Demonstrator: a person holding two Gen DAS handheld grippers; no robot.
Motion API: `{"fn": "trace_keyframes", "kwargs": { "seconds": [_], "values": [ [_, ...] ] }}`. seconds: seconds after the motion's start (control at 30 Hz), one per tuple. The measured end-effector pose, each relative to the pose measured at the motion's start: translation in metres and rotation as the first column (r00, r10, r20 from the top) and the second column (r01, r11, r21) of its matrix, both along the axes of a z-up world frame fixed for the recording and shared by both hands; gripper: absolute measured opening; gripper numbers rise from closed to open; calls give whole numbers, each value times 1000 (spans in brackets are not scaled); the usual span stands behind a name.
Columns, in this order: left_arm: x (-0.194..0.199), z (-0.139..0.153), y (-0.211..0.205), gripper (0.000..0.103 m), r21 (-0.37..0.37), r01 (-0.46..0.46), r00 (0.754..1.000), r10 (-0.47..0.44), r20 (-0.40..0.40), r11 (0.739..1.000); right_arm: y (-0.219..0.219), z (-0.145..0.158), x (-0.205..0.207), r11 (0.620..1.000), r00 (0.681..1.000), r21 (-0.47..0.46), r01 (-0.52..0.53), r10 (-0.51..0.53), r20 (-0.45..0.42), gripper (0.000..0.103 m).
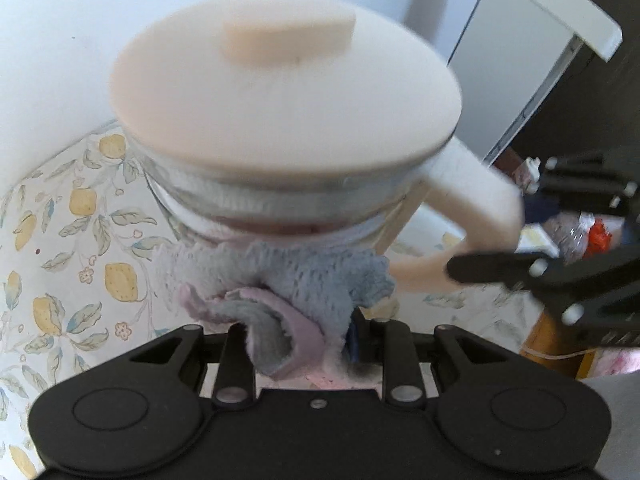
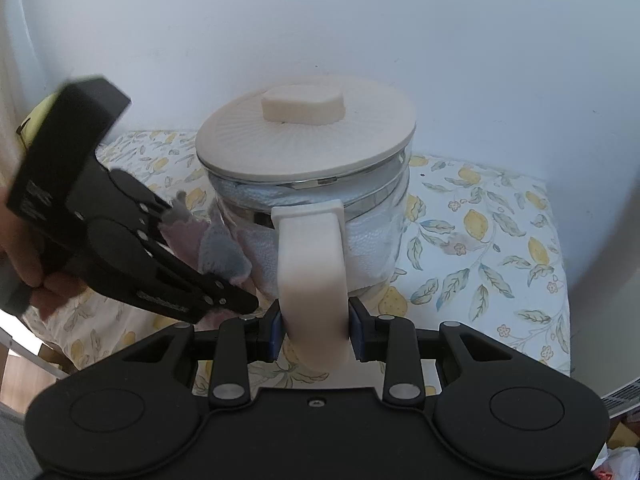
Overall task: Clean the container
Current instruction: 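Keep wiping the glass near the handle with the cloth in the left gripper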
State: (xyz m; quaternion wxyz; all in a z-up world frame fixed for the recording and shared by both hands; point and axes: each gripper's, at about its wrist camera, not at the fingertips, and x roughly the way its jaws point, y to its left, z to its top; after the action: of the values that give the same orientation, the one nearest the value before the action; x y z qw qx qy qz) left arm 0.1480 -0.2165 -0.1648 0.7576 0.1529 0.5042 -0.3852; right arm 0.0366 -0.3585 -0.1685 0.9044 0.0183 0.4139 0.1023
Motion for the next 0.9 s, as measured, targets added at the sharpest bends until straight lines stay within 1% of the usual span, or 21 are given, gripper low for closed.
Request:
{"fn": "trace_keyframes", "kwargs": {
  "seconds": [0.07,0.23,0.3,0.4,0.47,0.5,0.57,0.67,0.9],
  "values": [
    [0,11,3,25,-6,-23,1000,23,0,1000,0,0,-1,1000,1000,12,-7,7,4,37],
    [-1,26,6,25,-15,-46,999,46,3,999,2,-1,-2,999,1000,27,-18,17,17,37],
    [-3,26,4,25,4,-38,999,38,19,999,2,-2,-3,999,1000,33,-22,21,24,37],
    [-9,24,-9,25,25,-37,998,36,43,999,2,-2,-3,999,999,39,-24,23,30,37],
    [-14,18,-14,25,44,-45,997,42,65,998,2,-3,-3,999,999,44,-24,23,32,37],
    [-14,14,-16,25,48,-53,997,50,63,997,2,-3,-3,999,999,45,-25,24,33,37],
    [-10,6,-17,25,49,-75,997,73,39,996,3,-3,-3,999,999,46,-28,27,33,37],
    [-9,2,-20,25,52,-92,996,92,13,994,5,-4,-2,999,999,42,-34,33,32,37],
    [5,-31,-21,25,43,-125,989,128,-70,991,5,-2,0,998,999,45,-44,43,20,37]
  ]
}}
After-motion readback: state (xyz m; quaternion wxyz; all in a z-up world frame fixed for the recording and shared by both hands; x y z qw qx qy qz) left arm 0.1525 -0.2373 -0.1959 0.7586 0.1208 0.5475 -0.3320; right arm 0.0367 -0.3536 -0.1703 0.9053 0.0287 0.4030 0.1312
